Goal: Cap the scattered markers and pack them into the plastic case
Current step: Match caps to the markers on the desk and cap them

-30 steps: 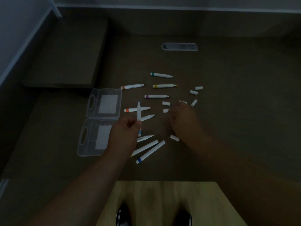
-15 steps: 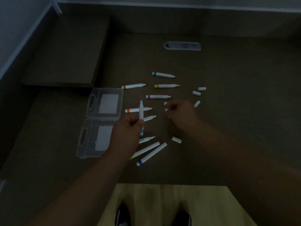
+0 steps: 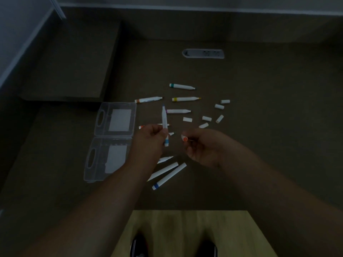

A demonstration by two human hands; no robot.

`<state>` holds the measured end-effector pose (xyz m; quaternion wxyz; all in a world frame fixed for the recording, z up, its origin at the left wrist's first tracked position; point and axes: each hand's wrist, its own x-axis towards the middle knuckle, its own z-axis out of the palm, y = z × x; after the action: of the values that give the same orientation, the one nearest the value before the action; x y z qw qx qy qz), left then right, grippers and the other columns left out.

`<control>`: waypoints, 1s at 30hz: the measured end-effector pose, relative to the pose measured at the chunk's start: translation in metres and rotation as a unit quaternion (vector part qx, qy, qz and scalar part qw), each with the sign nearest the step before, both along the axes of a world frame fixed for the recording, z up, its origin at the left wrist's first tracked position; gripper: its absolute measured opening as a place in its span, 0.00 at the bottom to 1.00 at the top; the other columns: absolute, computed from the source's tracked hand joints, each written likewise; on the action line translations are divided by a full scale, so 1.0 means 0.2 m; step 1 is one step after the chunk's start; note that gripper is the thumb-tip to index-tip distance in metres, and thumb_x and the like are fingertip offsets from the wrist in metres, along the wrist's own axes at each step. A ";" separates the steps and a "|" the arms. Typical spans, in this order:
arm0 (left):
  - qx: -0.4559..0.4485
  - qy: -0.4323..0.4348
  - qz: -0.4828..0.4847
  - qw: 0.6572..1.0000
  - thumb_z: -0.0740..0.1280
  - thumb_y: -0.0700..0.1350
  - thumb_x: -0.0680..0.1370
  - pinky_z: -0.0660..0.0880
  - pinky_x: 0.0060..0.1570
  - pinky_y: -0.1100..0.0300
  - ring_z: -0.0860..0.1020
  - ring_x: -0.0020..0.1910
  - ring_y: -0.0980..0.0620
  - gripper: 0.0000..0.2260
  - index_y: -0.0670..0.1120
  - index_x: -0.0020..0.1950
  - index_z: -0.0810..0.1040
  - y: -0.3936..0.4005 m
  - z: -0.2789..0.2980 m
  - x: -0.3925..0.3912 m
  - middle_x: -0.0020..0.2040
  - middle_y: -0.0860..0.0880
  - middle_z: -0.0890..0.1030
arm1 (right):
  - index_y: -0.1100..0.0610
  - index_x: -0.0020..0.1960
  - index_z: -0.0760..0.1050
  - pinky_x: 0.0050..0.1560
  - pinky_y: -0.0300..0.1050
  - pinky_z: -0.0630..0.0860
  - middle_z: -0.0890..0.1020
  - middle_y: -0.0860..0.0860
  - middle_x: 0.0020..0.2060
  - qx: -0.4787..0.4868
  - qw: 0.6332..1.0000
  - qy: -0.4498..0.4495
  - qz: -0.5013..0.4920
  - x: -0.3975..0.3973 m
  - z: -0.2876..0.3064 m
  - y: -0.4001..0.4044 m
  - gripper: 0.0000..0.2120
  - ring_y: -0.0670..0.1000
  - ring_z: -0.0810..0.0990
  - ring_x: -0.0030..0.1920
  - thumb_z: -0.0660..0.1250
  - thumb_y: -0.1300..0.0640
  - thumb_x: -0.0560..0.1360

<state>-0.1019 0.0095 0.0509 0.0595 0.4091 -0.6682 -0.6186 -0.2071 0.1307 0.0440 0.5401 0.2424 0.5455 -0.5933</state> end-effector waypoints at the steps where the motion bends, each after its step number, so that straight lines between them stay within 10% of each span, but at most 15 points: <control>1: 0.002 0.002 0.004 1.000 0.64 0.45 0.81 0.73 0.41 0.62 0.78 0.44 0.56 0.04 0.51 0.52 0.78 0.00 0.00 0.00 0.48 0.51 0.81 | 0.59 0.51 0.79 0.30 0.38 0.76 0.81 0.53 0.38 0.006 1.000 0.002 0.002 0.00 -0.01 0.01 0.05 0.47 0.79 0.36 0.68 0.61 0.76; 9: 0.004 -0.016 0.016 1.000 0.64 0.46 0.81 0.73 0.42 0.61 0.78 0.45 0.56 0.06 0.49 0.54 0.79 -0.03 -0.02 0.03 0.49 0.50 0.81 | 0.61 0.51 0.78 0.41 0.41 0.79 0.80 0.55 0.42 0.061 0.988 0.124 0.063 -0.02 -0.03 0.01 0.05 0.49 0.79 0.41 0.67 0.65 0.76; 13: 0.012 -0.017 0.026 0.999 0.64 0.45 0.81 0.74 0.44 0.61 0.78 0.46 0.56 0.05 0.50 0.52 0.79 -0.04 -0.03 0.04 0.49 0.51 0.81 | 0.53 0.52 0.79 0.51 0.47 0.80 0.81 0.50 0.47 0.234 0.794 0.467 0.312 -0.04 -0.18 -0.02 0.05 0.48 0.81 0.48 0.69 0.56 0.76; 19: -0.004 -0.023 0.016 1.000 0.63 0.45 0.81 0.73 0.41 0.63 0.77 0.42 0.57 0.05 0.49 0.51 0.80 -0.06 -0.04 0.06 0.47 0.51 0.80 | 0.52 0.54 0.80 0.50 0.43 0.76 0.79 0.51 0.52 0.286 0.595 0.562 0.498 -0.09 -0.30 -0.06 0.08 0.49 0.78 0.50 0.68 0.56 0.76; 30: -0.004 -0.013 0.017 1.000 0.63 0.45 0.81 0.75 0.46 0.61 0.78 0.45 0.57 0.06 0.53 0.47 0.78 -0.13 -0.06 0.08 0.46 0.53 0.81 | 0.53 0.62 0.75 0.58 0.49 0.76 0.75 0.54 0.59 0.328 0.540 0.626 0.457 -0.28 -0.20 -0.22 0.17 0.52 0.76 0.57 0.71 0.56 0.74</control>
<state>-0.0854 -0.0159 0.0381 0.0633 0.4278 -0.6645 -0.6095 -0.2631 0.0875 0.0046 0.1417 -0.3133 0.9379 -0.0462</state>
